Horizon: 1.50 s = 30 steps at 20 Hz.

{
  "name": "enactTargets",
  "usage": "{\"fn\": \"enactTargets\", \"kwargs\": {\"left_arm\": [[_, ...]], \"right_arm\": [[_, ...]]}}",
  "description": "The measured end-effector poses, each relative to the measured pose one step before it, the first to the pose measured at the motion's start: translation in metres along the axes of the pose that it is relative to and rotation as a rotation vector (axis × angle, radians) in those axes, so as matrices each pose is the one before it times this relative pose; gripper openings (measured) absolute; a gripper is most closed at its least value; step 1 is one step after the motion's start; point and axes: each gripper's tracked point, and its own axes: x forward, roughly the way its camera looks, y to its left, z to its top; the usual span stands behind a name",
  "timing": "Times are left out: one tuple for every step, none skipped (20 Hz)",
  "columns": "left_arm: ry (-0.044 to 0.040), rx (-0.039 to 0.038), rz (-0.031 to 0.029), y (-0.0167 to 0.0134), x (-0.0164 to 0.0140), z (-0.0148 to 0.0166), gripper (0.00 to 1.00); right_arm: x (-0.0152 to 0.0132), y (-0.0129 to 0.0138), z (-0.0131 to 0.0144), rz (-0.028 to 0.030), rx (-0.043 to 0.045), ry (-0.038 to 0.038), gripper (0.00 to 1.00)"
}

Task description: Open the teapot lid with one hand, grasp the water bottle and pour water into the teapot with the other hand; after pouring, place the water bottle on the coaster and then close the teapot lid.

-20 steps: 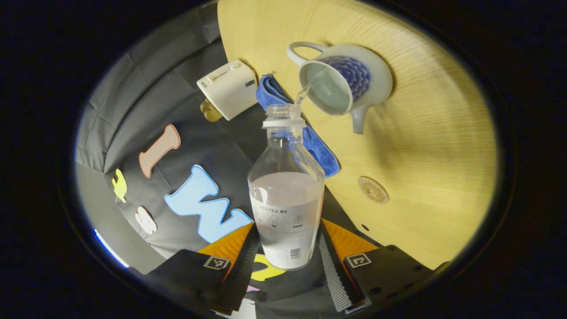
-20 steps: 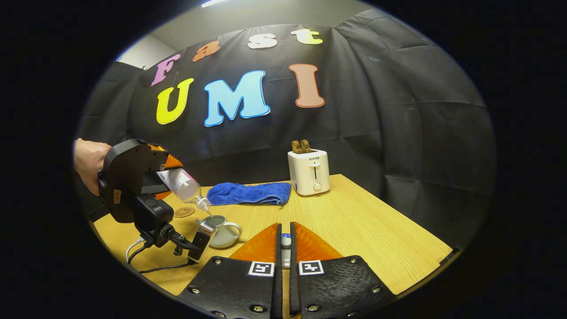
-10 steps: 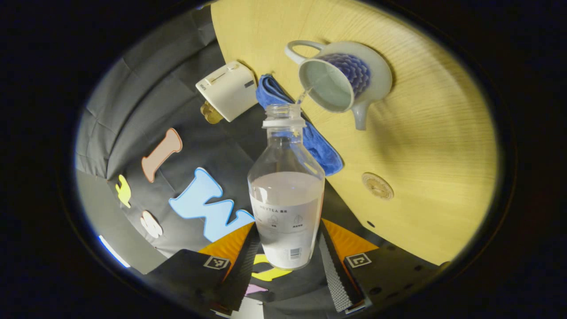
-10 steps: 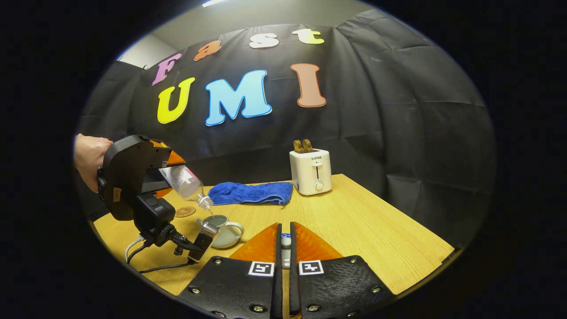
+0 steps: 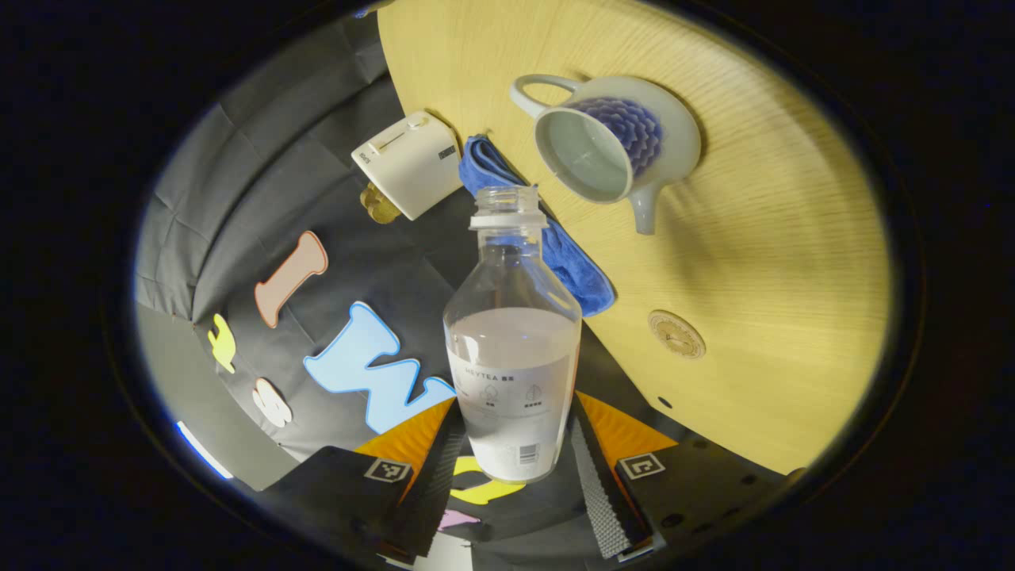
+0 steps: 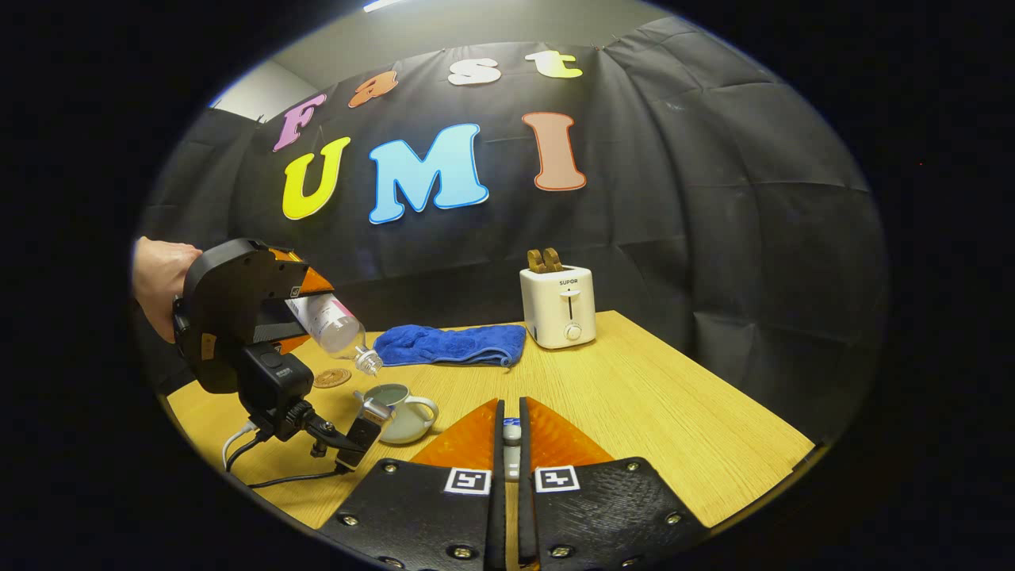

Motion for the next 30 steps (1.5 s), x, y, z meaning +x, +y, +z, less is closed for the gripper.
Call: {"fn": "enactTargets", "kwargs": {"left_arm": [[0.00019,-0.00298,-0.00216,-0.00064,0.00047,-0.00016,0.87],[-0.00122,-0.00356,-0.00214,-0.00086,0.00048,0.00012,0.87],[-0.00162,-0.00357,0.00045,0.00031,0.00036,-0.00016,0.87],[-0.00274,-0.00570,0.00138,-0.00081,-0.00045,-0.00016,0.87],[-0.00126,-0.00438,-0.00186,-0.00143,-0.00053,0.00016,0.87],[0.00370,-0.00095,0.00002,-0.00027,-0.00049,-0.00120,0.87],[-0.00303,-0.00509,0.00161,-0.00023,0.00052,0.00104,0.87],[-0.00447,-0.00825,-0.00163,-0.00091,0.00101,0.00068,0.87],[-0.00094,-0.00564,-0.00044,-0.00169,-0.00029,-0.00013,0.87],[-0.00536,-0.00731,0.00596,0.00146,0.00022,0.00083,0.87],[-0.00327,-0.01033,0.00556,-0.00103,0.00000,0.00023,0.87],[-0.00831,-0.01942,-0.00019,-0.00198,-0.00037,0.00097,0.87],[-0.01189,-0.02382,0.00283,-0.00244,0.00009,0.00175,0.87],[-0.00355,-0.02370,0.00386,-0.00139,-0.00022,-0.00017,0.87],[-0.00558,-0.01444,-0.00439,-0.00085,0.00000,-0.00003,0.87],[-0.00245,-0.00664,-0.00071,0.00052,0.00335,0.00029,0.87],[-0.00152,-0.01080,0.00616,0.00019,0.00095,0.00037,0.87],[-0.00600,-0.02293,0.00273,-0.00046,0.00007,-0.00090,0.87],[-0.00493,-0.03097,-0.00788,-0.00337,-0.00015,-0.00077,0.87],[-0.00802,-0.03566,-0.01243,-0.00527,0.00092,0.00042,0.87],[0.00118,-0.02743,-0.00661,-0.00281,-0.00077,-0.00040,0.87],[-0.00492,-0.02743,-0.01030,-0.00451,-0.00001,0.00101,0.87],[-0.00419,-0.02431,-0.00440,-0.00293,0.00108,0.00044,0.87],[-0.00314,-0.02455,-0.00686,-0.00131,-0.00044,-0.00010,0.87],[-0.00191,-0.02610,-0.00722,-0.00320,-0.00016,-0.00164,0.87],[-0.00347,-0.02978,-0.00597,-0.00260,-0.00016,-0.00063,0.87],[-0.00463,-0.03428,-0.00760,-0.00235,-0.00066,-0.00170,0.87],[-0.00854,-0.04680,-0.01783,-0.00536,0.00075,0.00065,0.88],[-0.00558,-0.05421,-0.02330,-0.00581,0.00027,0.00005,0.88],[-0.00610,-0.03956,-0.01575,-0.00560,-0.00150,0.00065,0.88]], "right_arm": [[0.00013,-0.00034,-0.00038,-0.00108,0.00159,-0.00048,0.06],[-0.00020,0.00016,0.00062,-0.00082,-0.00033,-0.00066,0.06],[-0.00029,0.00053,-0.00115,0.00022,0.00025,-0.00002,0.06],[-0.00017,0.00023,0.00002,0.00005,-0.00165,0.00289,0.06],[0.00020,0.00019,-0.00092,0.00129,-0.00156,0.00087,0.06],[0.00028,0.00033,0.00022,0.00031,0.00005,0.00154,0.06],[-0.00035,0.00097,0.00049,0.00280,0.00102,-0.00106,0.06],[0.00007,0.00038,0.00147,-0.00044,-0.00051,-0.00246,0.06],[0.00008,0.00031,0.00192,0.00005,-0.00077,-0.00435,0.06],[0.00008,0.00017,0.00150,-0.00014,0.00129,-0.00287,0.06],[0.00019,0.00092,-0.00093,0.00184,0.00143,0.00003,0.06],[0.00015,0.00050,0.00071,0.00028,-0.00056,0.00046,0.06],[-0.00043,0.00022,-0.00026,-0.00069,-0.00127,-0.00088,0.06],[-0.00016,0.00035,0.00089,-0.00066,0.00034,-0.00115,0.06],[0.00072,-0.00015,0.00033,-0.00059,-0.00068,-0.00078,0.06],[0.00022,0.00030,0.00086,-0.00188,-0.00026,-0.00058,0.06],[0.00035,0.00052,-0.00076,0.00045,0.00143,0.00186,0.06],[0.00038,0.00039,0.00024,0.00090,0.00202,0.00141,0.06],[-0.00062,0.00121,0.00080,0.00112,0.00036,-0.00177,0.06],[-0.00078,-0.00102,0.00190,-0.00440,-0.00130,-0.00510,0.06],[-0.00008,-0.00042,0.00065,-0.00242,0.00034,-0.00244,0.06],[0.00031,0.00053,0.00001,0.00082,0.00168,0.00292,0.06],[-0.00133,0.00084,0.00033,0.00183,0.00104,0.00047,0.06],[-0.00039,-0.00051,0.00179,-0.00418,0.00093,-0.00373,0.06],[-0.00022,0.00028,0.00139,-0.00130,0.00085,-0.00213,0.06],[0.00068,0.00073,0.00052,0.00030,0.00001,0.00027,0.06],[-0.00116,0.00055,0.00019,-0.00109,-0.00142,-0.00291,0.06],[-0.00064,-0.00015,0.00219,-0.00246,-0.00095,-0.00299,0.06],[-0.00099,0.00036,0.00007,-0.00157,0.00097,-0.00236,0.06],[0.00040,0.00006,0.00099,-0.00246,0.00092,-0.00096,0.06]]}}
